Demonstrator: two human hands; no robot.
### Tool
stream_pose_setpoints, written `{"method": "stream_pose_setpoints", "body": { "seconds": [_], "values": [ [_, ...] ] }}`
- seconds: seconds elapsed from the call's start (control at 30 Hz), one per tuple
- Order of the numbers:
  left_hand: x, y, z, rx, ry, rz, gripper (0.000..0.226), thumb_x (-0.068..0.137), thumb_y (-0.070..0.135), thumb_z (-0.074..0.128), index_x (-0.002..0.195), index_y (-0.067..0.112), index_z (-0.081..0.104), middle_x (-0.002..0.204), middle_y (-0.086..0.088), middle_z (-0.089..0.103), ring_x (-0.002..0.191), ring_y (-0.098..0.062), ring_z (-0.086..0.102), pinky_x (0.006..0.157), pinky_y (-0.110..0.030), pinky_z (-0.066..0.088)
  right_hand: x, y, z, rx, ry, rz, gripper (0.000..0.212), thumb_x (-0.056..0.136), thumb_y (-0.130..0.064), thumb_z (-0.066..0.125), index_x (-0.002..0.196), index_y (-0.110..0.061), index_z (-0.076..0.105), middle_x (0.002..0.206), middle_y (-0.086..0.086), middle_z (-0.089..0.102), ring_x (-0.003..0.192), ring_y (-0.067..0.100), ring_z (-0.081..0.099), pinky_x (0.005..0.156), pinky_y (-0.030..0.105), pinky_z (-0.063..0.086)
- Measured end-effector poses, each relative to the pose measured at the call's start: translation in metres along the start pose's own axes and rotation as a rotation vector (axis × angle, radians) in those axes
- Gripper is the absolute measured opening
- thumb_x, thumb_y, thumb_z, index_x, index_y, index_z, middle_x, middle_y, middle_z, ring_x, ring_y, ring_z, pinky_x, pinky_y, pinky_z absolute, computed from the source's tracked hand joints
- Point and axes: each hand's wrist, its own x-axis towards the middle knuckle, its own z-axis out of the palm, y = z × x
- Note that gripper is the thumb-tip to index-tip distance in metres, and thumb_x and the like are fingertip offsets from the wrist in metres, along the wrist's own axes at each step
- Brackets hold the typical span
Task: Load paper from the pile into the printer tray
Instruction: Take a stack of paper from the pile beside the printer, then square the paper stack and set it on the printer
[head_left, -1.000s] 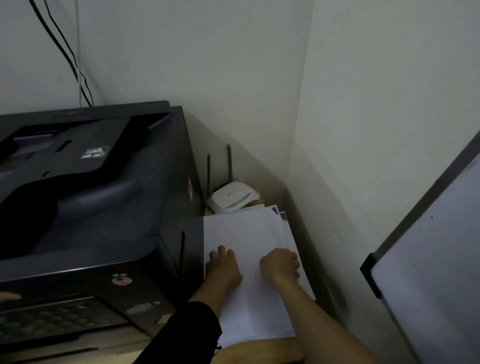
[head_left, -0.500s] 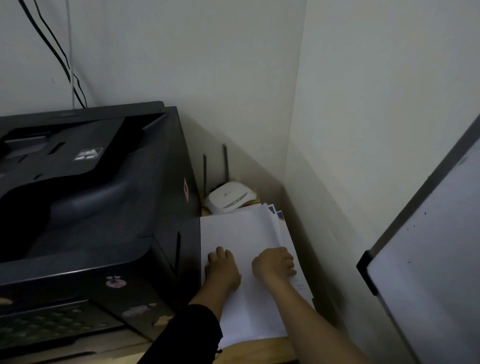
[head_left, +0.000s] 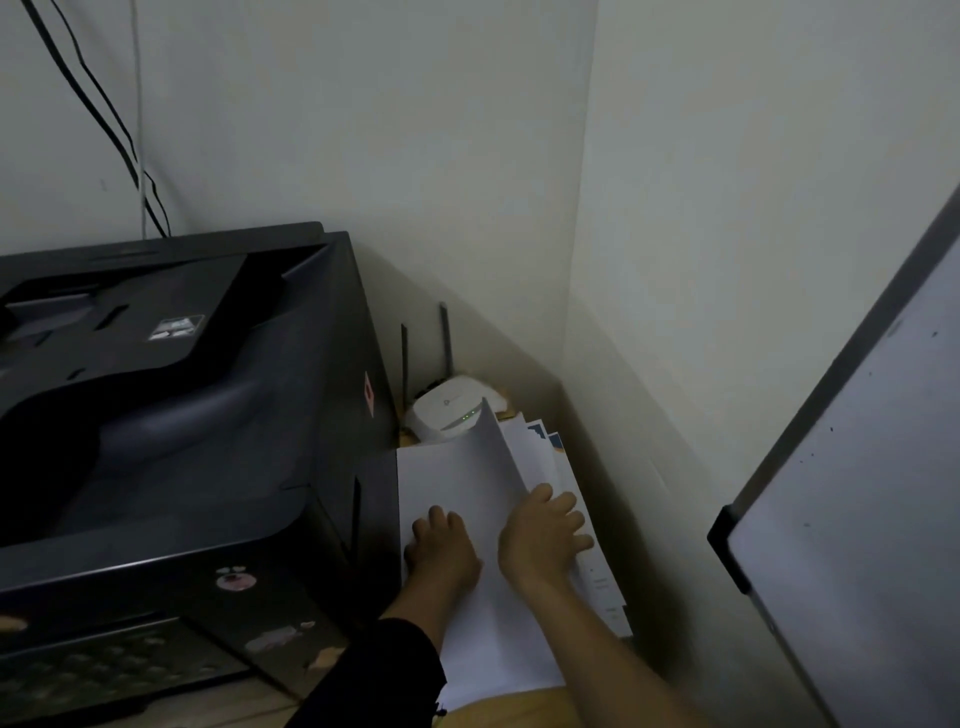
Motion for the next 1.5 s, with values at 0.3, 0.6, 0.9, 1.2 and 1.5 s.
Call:
{"method": "stream_pose_setpoints", "body": {
  "seconds": [0.3,0.6,0.9,1.2,1.5],
  "values": [
    [0.001,-0.004,-0.007,-0.187,-0.055,-0.047,0.076,0.084,0.04,0.061,0.144,0.012,0.025,0.153,-0.007,0.012,0.138,-0.029,0.022,0.11,-0.04,0.035,0.012,0.003,-0.02,0.324,-0.164,0.028,0.027,0.098,-0.014,0.045,0.121,-0.002,0.053,0.121,0.015,0.062,0.106,0.028,0.062,0.087,0.034,0.051],
    [-0.009,0.004,-0.026,-0.817,0.093,-0.335,0.081,0.091,0.041,0.054,0.148,0.0,0.014,0.157,-0.016,0.009,0.145,-0.034,0.016,0.115,-0.041,0.03,0.031,0.023,-0.059,0.511,-0.129,-0.085,0.029,0.093,-0.008,0.042,0.117,-0.004,0.058,0.112,0.015,0.062,0.1,0.034,0.06,0.068,0.027,0.045],
    [-0.022,0.018,-0.087,-1.301,0.15,-0.285,0.055,0.085,0.031,0.067,0.129,0.002,0.052,0.126,-0.018,0.059,0.112,-0.036,0.059,0.095,-0.039,0.05,0.059,0.019,-0.129,0.708,0.008,0.014,0.017,0.085,0.004,0.047,0.072,0.001,0.057,0.073,0.012,0.052,0.067,0.028,0.053,0.062,0.028,0.037],
    [-0.08,0.028,-0.234,-0.966,0.537,-0.107,0.031,0.096,0.014,0.046,0.12,-0.001,0.058,0.124,-0.016,0.061,0.111,-0.03,0.061,0.082,-0.033,0.05,0.032,-0.072,-0.264,0.48,0.263,-0.201,0.032,0.088,-0.011,0.048,0.114,0.004,0.058,0.12,0.023,0.062,0.108,0.04,0.06,0.089,0.04,0.05],
    [-0.106,-0.074,-0.322,-0.882,0.624,-0.052,0.029,0.095,0.007,0.046,0.118,-0.003,0.059,0.126,-0.016,0.06,0.114,-0.03,0.059,0.087,-0.032,0.05,-0.022,-0.191,-0.298,0.369,0.254,-0.317,0.034,0.091,-0.01,0.048,0.122,0.003,0.054,0.128,0.021,0.057,0.114,0.039,0.057,0.09,0.038,0.048]
  ]
}}
